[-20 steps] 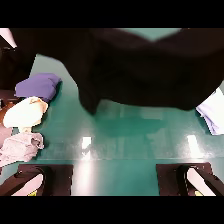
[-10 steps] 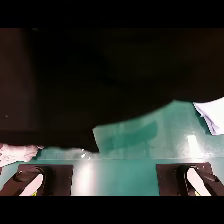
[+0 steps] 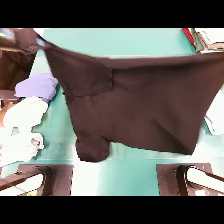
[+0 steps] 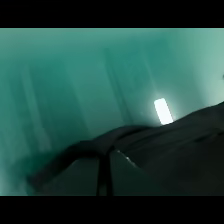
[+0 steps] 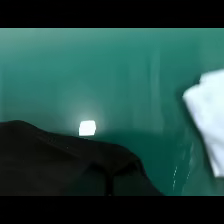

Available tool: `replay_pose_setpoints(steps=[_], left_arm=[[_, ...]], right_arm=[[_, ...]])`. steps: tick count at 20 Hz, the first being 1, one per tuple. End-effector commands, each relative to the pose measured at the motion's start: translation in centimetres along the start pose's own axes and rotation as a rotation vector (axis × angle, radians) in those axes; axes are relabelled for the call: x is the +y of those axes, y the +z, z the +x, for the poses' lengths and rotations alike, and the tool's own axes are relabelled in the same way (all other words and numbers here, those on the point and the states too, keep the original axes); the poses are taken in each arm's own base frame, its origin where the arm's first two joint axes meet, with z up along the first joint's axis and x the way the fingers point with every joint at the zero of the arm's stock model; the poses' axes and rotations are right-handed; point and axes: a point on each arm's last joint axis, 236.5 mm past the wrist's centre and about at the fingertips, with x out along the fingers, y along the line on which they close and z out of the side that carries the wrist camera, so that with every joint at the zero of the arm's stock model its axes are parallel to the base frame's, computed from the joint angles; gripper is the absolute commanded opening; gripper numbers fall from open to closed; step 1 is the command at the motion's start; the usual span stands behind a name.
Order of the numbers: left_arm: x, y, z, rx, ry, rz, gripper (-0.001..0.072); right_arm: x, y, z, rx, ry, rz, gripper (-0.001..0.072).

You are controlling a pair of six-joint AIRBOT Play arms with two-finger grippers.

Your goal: Fold the shirts.

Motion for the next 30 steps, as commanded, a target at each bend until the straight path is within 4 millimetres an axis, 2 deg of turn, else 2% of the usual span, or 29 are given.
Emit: replay_pose_setpoints(steps=[1,4,8,11,14,18,21,23,25,28,30], left_arm=[[5.4,-2.2,8.5,0.120,0.024,-0.101,0.0026],[8.8,0.3,12.6,0.003,0.060,-0.097,0.0026],[11.2,4.0,14.1,-0.170,0.111,-0.059,0.0026],[12.2,4.0,15.1,-0.174,0.128,-0.027,0.0026],[12.5,2.3,15.7,-0.103,0.137,0.036,0.0026],[14.2,-2.8,15.4,0.126,0.200,0.111,0.0026],[14.7,-6.7,14.6,0.294,0.213,0.123,0.0026],[14.9,-8.7,14.8,0.355,0.203,0.105,0.0026],[15.3,-10.8,15.3,0.402,0.200,0.081,0.0025],[16.0,-13.5,16.1,0.448,0.200,0.053,0.0026],[16.2,-14.1,16.4,0.452,0.201,0.042,0.0026]], right_arm=[[-3.9,-1.6,9.7,0.190,0.011,0.108,0.0011],[-5.1,1.0,15.7,0.098,0.008,0.119,0.0011],[-3.1,4.6,20.2,-0.039,0.021,0.064,0.0011],[-1.7,6.5,21.8,-0.121,0.025,0.031,0.0010],[-0.9,6.9,22.5,-0.143,0.019,0.004,0.0011],[-1.7,3.5,23.1,-0.003,-0.067,-0.079,0.0011],[-2.9,-0.6,23.6,0.153,-0.127,-0.111,0.0011],[-3.8,-3.8,24.6,0.250,-0.144,-0.098,0.0011],[-4.6,-6.0,25.6,0.305,-0.152,-0.080,0.0010],[-5.1,-7.6,26.4,0.338,-0.156,-0.070,0.0011],[-5.2,-8.0,26.6,0.345,-0.156,-0.067,0.0012]])
